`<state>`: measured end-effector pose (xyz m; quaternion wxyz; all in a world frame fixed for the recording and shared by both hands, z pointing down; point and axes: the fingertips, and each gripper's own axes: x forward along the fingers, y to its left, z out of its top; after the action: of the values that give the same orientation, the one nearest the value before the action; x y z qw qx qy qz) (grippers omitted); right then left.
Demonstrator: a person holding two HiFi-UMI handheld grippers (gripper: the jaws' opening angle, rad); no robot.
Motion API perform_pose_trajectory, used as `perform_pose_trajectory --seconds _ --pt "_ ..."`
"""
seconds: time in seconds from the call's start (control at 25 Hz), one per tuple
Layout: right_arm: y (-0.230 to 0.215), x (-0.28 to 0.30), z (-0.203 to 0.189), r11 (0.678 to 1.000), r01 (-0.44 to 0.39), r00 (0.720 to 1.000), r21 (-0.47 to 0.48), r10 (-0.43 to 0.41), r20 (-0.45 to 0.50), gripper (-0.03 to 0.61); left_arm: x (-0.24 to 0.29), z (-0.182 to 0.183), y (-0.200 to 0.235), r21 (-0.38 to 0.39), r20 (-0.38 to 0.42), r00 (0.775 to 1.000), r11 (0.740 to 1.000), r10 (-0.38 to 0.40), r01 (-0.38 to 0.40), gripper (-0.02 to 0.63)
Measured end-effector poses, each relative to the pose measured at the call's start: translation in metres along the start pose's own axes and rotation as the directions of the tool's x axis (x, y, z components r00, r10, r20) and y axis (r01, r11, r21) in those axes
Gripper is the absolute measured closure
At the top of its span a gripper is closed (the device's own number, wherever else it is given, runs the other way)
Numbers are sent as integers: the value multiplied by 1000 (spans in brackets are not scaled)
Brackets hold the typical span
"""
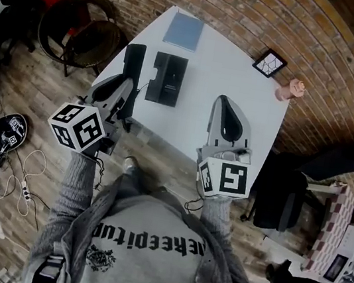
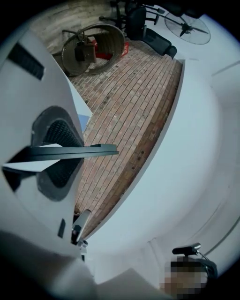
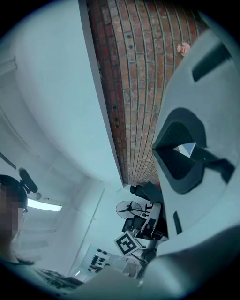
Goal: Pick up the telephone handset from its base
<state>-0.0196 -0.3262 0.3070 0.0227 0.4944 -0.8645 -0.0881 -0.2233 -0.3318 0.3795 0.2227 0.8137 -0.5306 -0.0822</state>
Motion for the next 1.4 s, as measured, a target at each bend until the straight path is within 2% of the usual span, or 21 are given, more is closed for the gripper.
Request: perform_pose_trajectory --seconds 0.28,0.6,1.2,1.4 --pt "8 -22 15 999 -40 998 2 40 40 575 -41 22 -26 38 106 993 998 44 -48 543" --pt "12 -51 28 997 -76 994 -3 76 75 575 -82 39 -60 89 215 974 991 76 -97 543" --pt "9 -102 46 994 -108 988 -25 110 110 575 -134 43 -113 187 357 923 957 144 -222 543" --pt "6 -117 45 993 -117 986 -29 120 114 575 -147 40 -131 195 374 910 944 181 -268 543"
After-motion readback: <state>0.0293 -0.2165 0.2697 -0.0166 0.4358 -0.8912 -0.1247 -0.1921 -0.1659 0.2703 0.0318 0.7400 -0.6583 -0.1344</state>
